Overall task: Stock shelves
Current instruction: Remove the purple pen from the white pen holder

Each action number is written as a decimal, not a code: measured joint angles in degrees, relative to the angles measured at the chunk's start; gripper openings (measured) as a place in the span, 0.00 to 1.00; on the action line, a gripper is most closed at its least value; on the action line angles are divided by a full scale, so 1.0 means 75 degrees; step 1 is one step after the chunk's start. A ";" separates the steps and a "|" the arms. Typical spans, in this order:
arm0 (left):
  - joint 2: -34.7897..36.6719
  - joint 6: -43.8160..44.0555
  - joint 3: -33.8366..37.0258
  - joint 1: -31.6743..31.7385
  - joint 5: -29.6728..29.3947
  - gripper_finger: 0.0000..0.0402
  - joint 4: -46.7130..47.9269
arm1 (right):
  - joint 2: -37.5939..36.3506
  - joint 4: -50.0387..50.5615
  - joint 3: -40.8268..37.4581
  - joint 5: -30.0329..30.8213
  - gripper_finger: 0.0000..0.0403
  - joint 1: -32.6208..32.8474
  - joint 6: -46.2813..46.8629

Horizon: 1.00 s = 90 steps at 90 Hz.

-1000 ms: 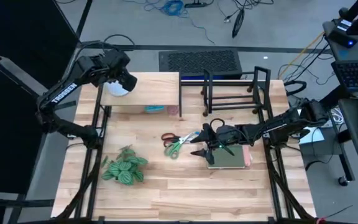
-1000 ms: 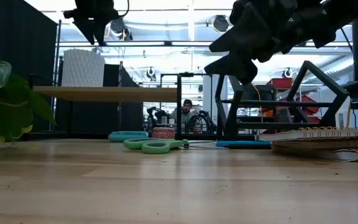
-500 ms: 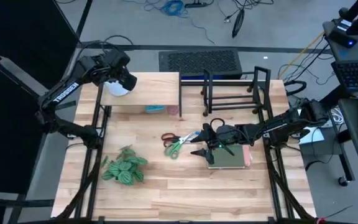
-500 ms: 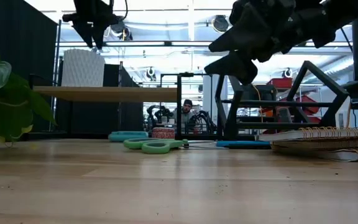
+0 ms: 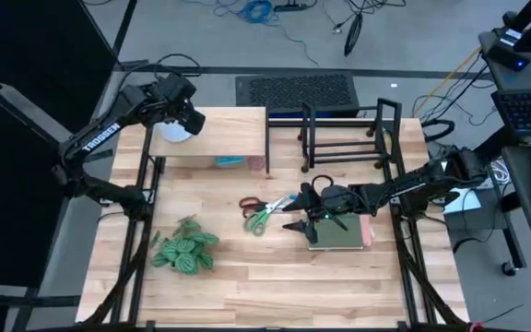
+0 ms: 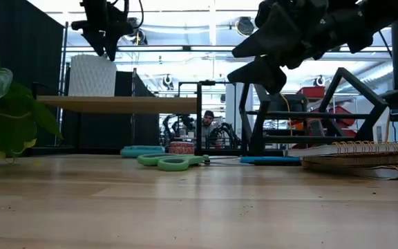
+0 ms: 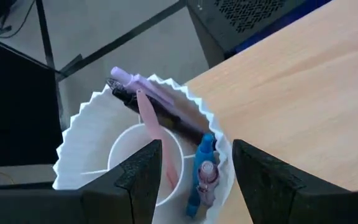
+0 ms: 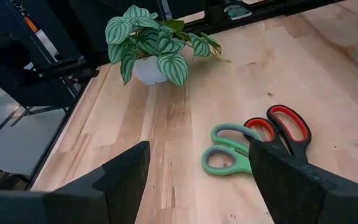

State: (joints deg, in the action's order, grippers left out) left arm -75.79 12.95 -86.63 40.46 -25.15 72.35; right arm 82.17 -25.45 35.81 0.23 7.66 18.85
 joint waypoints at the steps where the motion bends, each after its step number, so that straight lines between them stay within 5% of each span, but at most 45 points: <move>1: 0.0000 -0.0002 0.0000 0.0004 0.0000 0.45 -0.0002 | 0.0000 0.0001 0.0000 0.0000 0.64 0.0000 0.0000; 48: 0.0006 -0.0029 -0.0009 0.0016 -0.0017 0.05 0.0021 | 0.0000 0.0003 0.0003 0.0000 0.64 -0.0003 0.0000; 90: 0.0181 -0.0214 -0.0730 -0.0065 -0.0004 0.05 0.0248 | 0.0000 0.0004 0.0003 -0.0003 0.64 -0.0012 0.0000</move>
State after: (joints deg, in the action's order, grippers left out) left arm -74.43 11.34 -92.11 39.97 -25.17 74.22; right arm 82.17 -25.42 35.83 0.21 7.57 18.85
